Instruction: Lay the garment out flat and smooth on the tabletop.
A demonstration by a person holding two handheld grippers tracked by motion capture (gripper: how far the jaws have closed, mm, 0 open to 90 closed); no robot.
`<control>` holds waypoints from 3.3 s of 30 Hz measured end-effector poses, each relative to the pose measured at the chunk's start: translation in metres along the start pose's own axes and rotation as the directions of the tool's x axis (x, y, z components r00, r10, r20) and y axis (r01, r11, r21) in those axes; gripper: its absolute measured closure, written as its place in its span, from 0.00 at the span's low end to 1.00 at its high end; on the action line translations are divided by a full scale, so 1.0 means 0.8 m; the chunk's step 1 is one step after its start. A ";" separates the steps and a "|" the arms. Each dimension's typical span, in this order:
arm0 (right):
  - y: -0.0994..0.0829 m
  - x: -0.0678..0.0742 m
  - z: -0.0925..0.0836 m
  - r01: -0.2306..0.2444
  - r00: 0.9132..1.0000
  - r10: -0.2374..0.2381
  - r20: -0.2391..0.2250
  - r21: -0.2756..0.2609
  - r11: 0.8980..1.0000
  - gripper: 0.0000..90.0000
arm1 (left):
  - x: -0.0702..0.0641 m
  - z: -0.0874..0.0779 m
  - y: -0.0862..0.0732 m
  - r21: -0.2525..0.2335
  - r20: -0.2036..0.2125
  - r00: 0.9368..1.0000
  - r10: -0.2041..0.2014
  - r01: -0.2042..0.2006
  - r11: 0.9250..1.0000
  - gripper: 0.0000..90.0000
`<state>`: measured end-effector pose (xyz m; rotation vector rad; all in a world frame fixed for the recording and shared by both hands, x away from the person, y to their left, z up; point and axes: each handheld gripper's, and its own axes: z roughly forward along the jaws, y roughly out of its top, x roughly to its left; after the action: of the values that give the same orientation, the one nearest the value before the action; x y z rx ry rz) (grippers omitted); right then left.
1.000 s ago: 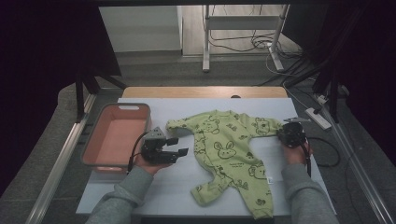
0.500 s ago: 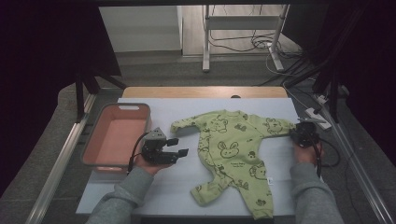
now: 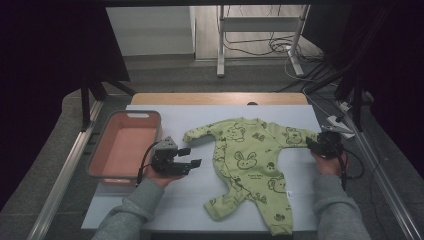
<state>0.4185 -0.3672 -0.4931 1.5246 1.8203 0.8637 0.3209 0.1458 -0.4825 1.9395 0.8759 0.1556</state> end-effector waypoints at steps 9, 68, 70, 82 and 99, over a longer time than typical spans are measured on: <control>0.007 0.059 -0.031 0.092 0.973 -0.103 -0.206 -0.064 0.994 0.54 | 0.001 0.002 0.000 0.004 0.001 1.000 -0.001 0.001 1.000 0.36; -0.066 0.147 -0.111 0.288 0.812 -0.305 -0.498 -0.112 0.951 0.46 | -0.010 0.010 -0.016 -0.030 -0.118 0.987 -0.110 0.108 0.994 0.31; -0.068 0.145 -0.112 0.288 0.813 -0.306 -0.496 -0.115 0.951 0.46 | -0.009 0.010 -0.013 -0.033 -0.110 0.987 -0.114 0.111 0.993 0.31; -0.076 0.138 -0.124 0.278 0.811 -0.297 -0.505 -0.114 0.954 0.45 | -0.003 0.021 -0.006 -0.013 -0.082 0.990 -0.111 0.111 0.994 0.30; -0.090 0.290 -0.156 0.454 0.508 -0.433 -0.744 -0.196 0.869 0.46 | -0.004 0.011 -0.010 -0.018 -0.097 0.990 -0.106 0.105 0.994 0.30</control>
<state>0.2414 -0.1594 -0.4844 0.5776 2.6717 1.3467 0.3181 0.1396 -0.4931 1.8815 1.0375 0.1938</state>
